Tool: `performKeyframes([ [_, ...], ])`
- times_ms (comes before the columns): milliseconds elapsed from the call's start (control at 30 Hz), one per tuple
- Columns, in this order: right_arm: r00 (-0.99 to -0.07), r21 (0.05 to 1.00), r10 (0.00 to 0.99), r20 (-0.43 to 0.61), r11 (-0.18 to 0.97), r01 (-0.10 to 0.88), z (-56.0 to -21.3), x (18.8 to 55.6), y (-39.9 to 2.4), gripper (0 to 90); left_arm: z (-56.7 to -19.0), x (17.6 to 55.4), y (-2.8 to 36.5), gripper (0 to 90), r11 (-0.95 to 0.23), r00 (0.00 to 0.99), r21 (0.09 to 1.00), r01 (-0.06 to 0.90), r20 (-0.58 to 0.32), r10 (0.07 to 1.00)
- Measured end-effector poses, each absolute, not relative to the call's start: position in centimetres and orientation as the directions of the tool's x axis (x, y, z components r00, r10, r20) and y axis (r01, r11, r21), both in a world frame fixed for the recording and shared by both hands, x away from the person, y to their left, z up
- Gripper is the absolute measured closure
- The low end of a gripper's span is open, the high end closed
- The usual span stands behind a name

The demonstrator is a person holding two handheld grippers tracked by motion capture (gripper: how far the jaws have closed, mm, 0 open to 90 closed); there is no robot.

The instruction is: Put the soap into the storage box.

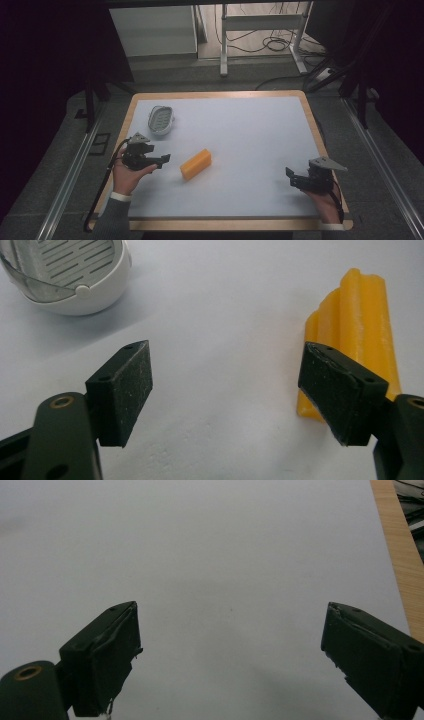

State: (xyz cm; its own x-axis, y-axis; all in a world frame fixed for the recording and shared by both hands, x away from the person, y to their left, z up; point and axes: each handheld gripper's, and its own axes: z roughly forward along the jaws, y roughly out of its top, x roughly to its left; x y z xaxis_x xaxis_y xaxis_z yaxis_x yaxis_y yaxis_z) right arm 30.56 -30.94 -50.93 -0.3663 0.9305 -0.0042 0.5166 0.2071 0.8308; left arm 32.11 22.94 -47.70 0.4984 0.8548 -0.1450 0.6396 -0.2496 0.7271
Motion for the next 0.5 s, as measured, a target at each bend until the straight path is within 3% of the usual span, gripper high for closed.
performKeyframes([
  [500, -0.365, 0.822, 0.931, -0.009, 0.214, 0.527, -51.7, 30.7, -30.9, 9.0, -45.4, 32.1, 22.0, 21.4, -0.292, 0.531, 0.729, 0.619, -0.115, 0.84],
])
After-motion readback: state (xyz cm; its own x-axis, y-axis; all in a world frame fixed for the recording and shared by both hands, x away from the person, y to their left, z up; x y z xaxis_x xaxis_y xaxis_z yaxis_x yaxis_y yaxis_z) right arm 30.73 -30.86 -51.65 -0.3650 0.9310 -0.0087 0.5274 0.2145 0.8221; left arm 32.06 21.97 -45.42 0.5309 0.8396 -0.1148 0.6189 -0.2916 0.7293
